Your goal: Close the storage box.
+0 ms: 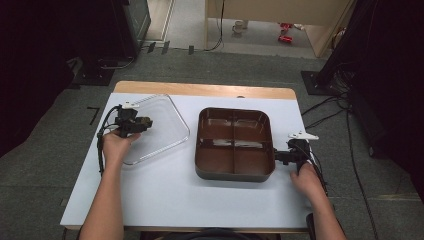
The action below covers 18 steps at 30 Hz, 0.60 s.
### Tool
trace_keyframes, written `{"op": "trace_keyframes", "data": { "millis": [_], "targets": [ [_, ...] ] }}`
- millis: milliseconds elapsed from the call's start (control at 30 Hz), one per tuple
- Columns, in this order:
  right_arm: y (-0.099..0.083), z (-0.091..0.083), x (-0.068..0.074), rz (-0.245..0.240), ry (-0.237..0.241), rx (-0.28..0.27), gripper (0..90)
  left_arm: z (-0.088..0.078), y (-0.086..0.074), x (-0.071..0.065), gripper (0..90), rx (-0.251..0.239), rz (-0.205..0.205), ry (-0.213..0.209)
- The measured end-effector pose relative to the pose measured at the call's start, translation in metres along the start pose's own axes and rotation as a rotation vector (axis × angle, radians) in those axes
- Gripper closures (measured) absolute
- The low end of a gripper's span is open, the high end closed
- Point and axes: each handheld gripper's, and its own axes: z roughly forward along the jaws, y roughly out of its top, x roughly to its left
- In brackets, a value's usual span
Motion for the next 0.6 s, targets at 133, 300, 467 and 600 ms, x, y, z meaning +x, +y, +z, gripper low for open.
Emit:
{"op": "trace_keyframes", "data": {
  "millis": [133,300,467,600],
  "targets": [
    [0.0,0.0,0.0,0.002,0.0,0.001,8.9,-0.005,0.003,-0.003,59.0,-0.011,-0.005,-0.016],
    [0.0,0.0,0.0,0.002,0.0,0.0,8.9,-0.01,0.009,-0.007,59.0,-0.015,0.005,-0.029],
    [0.0,0.0,0.0,0.001,0.0,0.0,8.9,-0.014,0.015,-0.012,59.0,-0.025,0.007,-0.043],
    [0.0,0.0,0.0,0.0,0.0,0.0,8.9,-0.017,0.019,-0.018,59.0,-0.021,0.012,-0.062]
  ]
}}
